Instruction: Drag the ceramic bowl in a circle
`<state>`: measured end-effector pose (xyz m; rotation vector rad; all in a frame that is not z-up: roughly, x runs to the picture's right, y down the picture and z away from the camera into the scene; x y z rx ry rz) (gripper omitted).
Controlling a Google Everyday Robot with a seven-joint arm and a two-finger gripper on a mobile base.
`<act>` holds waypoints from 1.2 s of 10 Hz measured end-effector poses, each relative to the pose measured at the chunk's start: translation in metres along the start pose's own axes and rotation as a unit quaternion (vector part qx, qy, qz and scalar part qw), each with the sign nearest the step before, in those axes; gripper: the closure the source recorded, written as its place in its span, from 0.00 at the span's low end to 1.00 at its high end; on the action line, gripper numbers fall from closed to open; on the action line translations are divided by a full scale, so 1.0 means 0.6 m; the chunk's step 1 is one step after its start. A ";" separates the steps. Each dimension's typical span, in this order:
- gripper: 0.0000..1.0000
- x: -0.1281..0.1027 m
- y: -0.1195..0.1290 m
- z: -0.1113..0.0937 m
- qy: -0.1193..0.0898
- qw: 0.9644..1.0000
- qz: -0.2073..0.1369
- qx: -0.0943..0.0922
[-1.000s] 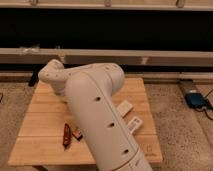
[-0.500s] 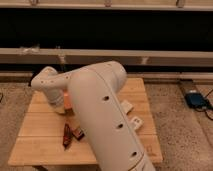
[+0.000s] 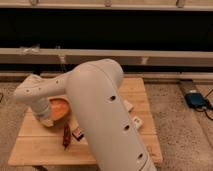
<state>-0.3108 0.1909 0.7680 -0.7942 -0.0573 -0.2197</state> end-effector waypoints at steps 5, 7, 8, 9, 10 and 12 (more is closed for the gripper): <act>1.00 -0.100 -0.050 -0.011 -0.017 0.999 -0.033 0.011; 1.00 -0.126 -0.105 -0.017 -0.025 0.999 -0.017 0.011; 1.00 -0.122 -0.131 -0.020 -0.026 1.000 -0.004 0.013; 1.00 -0.108 -0.157 -0.022 -0.026 0.999 0.012 0.015; 1.00 -0.091 -0.177 -0.024 -0.025 0.999 0.025 0.016; 1.00 -0.036 -0.232 -0.026 -0.021 0.997 0.065 0.021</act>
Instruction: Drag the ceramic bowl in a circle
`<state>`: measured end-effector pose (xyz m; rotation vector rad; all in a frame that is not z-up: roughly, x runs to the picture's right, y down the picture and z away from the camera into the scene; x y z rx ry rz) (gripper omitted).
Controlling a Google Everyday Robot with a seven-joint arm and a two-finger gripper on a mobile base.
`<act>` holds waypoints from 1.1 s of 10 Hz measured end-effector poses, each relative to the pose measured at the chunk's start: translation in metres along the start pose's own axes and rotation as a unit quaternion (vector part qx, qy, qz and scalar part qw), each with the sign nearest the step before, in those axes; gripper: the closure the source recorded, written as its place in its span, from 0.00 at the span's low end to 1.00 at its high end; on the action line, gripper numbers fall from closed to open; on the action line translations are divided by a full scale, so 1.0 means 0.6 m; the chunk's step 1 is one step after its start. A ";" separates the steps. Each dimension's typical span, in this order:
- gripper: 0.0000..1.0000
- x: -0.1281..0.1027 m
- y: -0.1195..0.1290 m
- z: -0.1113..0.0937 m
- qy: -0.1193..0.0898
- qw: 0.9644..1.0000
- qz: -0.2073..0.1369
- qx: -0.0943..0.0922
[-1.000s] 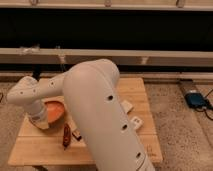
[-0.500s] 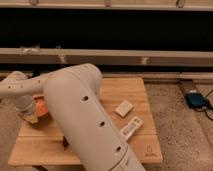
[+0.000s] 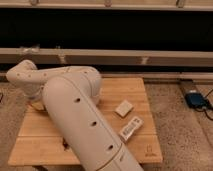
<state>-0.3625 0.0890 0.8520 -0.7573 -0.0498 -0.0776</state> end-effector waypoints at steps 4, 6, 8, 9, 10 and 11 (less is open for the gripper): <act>0.70 0.129 -0.062 0.008 0.020 0.997 0.073 0.007; 0.48 0.189 -0.050 0.020 0.034 0.994 0.100 0.004; 0.30 0.209 -0.029 0.027 0.037 0.994 0.103 -0.006; 0.22 0.214 -0.012 0.028 0.038 0.994 0.101 -0.013; 0.20 0.209 0.002 0.026 0.036 0.995 0.096 -0.019; 0.20 0.200 0.014 0.022 0.031 0.995 0.090 -0.023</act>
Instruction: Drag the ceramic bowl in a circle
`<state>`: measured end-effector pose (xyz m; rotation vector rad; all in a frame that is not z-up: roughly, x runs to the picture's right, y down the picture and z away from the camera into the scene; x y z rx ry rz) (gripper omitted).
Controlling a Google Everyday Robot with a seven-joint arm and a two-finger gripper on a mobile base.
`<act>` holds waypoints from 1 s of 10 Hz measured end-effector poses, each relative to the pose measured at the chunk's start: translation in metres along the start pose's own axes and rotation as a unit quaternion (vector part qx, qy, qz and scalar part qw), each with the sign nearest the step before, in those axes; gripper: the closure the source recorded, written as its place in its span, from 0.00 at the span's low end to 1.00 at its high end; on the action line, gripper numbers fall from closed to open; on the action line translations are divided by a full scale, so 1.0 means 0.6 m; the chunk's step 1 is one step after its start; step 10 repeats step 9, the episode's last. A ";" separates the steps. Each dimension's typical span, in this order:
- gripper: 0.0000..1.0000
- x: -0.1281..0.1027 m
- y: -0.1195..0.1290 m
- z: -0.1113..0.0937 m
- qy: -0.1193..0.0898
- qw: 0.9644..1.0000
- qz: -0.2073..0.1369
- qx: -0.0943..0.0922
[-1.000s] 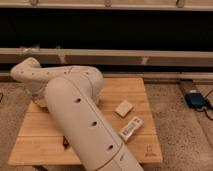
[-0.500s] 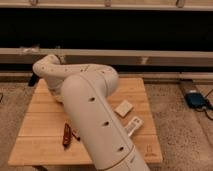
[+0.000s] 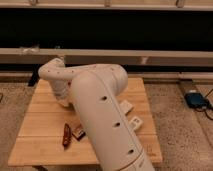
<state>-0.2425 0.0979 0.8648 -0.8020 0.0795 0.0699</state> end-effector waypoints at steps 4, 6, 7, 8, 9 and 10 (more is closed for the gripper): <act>0.20 -0.023 0.034 -0.022 -0.032 0.999 -0.020 -0.015; 0.20 -0.038 0.044 -0.039 -0.056 0.998 -0.028 -0.024; 0.20 -0.039 0.046 -0.052 -0.071 0.997 -0.030 -0.031; 0.20 -0.039 0.044 -0.078 -0.100 0.993 -0.034 -0.045; 0.20 -0.028 0.040 -0.092 -0.113 0.991 -0.035 -0.056; 0.20 -0.028 0.040 -0.092 -0.113 0.991 -0.035 -0.056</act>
